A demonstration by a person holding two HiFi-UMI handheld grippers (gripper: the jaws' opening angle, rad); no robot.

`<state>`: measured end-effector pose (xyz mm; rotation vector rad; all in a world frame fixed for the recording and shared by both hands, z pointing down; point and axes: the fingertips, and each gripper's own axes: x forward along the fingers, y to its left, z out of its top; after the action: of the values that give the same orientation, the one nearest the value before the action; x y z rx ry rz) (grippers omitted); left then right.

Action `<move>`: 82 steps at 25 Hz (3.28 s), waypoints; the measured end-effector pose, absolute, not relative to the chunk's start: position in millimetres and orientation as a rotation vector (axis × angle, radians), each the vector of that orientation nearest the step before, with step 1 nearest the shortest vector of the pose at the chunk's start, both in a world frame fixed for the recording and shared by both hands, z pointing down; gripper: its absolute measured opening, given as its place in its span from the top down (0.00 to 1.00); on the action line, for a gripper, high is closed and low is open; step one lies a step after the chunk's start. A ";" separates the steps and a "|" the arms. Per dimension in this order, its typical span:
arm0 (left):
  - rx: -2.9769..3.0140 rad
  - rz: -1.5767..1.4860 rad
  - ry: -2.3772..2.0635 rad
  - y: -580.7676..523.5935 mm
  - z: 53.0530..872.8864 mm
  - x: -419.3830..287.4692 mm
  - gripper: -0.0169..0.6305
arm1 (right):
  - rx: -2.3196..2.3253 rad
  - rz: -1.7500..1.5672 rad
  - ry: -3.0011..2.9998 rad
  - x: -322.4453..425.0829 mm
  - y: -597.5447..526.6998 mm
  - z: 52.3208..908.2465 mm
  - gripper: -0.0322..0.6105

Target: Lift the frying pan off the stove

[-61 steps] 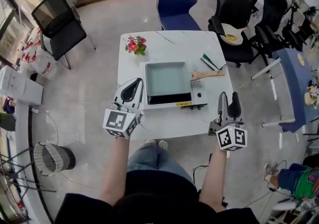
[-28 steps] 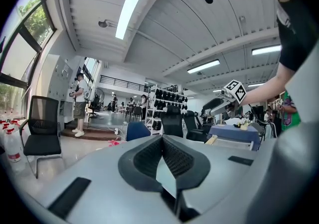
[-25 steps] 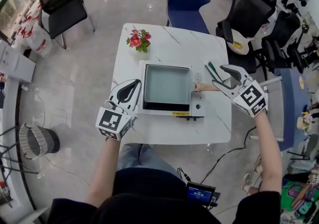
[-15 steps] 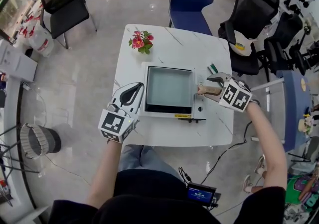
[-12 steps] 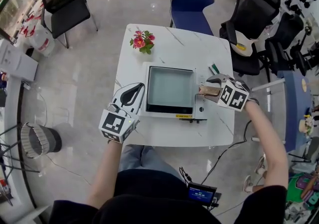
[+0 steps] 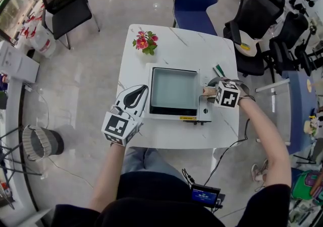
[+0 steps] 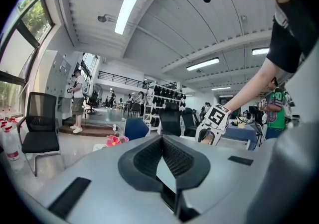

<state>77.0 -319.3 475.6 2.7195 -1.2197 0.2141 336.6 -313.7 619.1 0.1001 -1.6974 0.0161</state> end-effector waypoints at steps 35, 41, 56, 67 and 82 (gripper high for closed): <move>2.723 0.225 -1.206 -321.4 476.1 77.9 0.95 | 0.060 0.042 -1.620 343.9 -313.3 643.4 0.82; 2.716 0.217 -1.205 -322.5 476.3 76.0 0.95 | 0.083 0.047 -1.655 342.7 -315.0 643.2 0.83; 2.732 0.193 -1.201 -323.9 470.1 74.5 0.95 | 0.319 0.072 -1.800 338.0 -312.2 616.0 0.83; 2.755 0.150 -1.202 -330.0 457.1 71.8 0.95 | 0.806 0.188 -1.966 334.9 -312.3 555.5 0.83; 2.795 0.096 -1.185 -344.8 440.5 82.0 0.95 | 1.696 0.248 -2.150 325.6 -308.7 475.3 0.83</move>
<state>82.0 -344.8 440.5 2.7948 -1.1846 0.0957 325.6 -308.7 475.3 1.6960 -2.1496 0.2483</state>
